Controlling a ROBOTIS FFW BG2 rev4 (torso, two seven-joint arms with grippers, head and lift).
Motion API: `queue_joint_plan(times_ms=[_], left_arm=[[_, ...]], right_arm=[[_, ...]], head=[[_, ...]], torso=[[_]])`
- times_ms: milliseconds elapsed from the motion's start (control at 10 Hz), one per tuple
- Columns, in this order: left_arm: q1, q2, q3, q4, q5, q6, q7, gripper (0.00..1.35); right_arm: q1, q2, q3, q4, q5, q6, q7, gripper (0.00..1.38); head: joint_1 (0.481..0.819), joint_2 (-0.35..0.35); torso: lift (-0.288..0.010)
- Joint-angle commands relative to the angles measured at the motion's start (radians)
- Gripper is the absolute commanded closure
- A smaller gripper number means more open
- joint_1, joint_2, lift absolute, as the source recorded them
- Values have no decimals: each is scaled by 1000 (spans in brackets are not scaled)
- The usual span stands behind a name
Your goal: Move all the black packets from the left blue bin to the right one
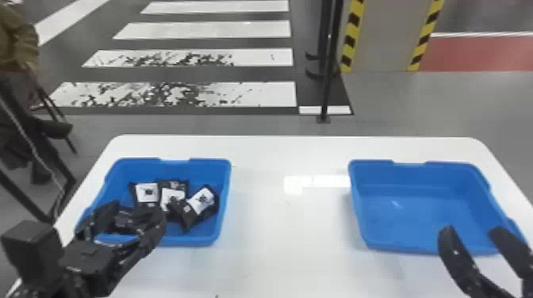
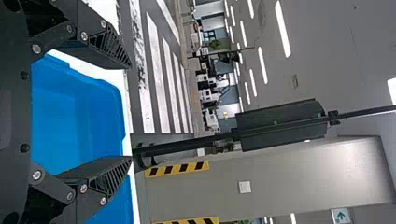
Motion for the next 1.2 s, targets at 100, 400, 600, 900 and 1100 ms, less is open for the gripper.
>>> queue_joint_plan(times_ms=[100,400,600,900,1100], left_arm=[[-170,56,-68,82,-70,196,0,317],[-364,122,-170,172,-157,442,-25,318],[-437,143,-214,234,-175,486,-37,318],[-481,160,-269,263,-181,601,-63,318],[-494,165,-283,268,-205,643,-72,346]], right_arm=[[-7,0,0,5,-1,0,0,367],[-12,0,0,10,-11,0,0,369],[-17,0,0,12,-13,0,0,367],[-17,0,0,15,-15,0,0,367],[-17,0,0,17,-15,0,0,367]], head=[[695,54],[695,19],[695,7],[695,-9],[695,-25]], torso=[[-140],[-140],[-140],[-140],[-140]])
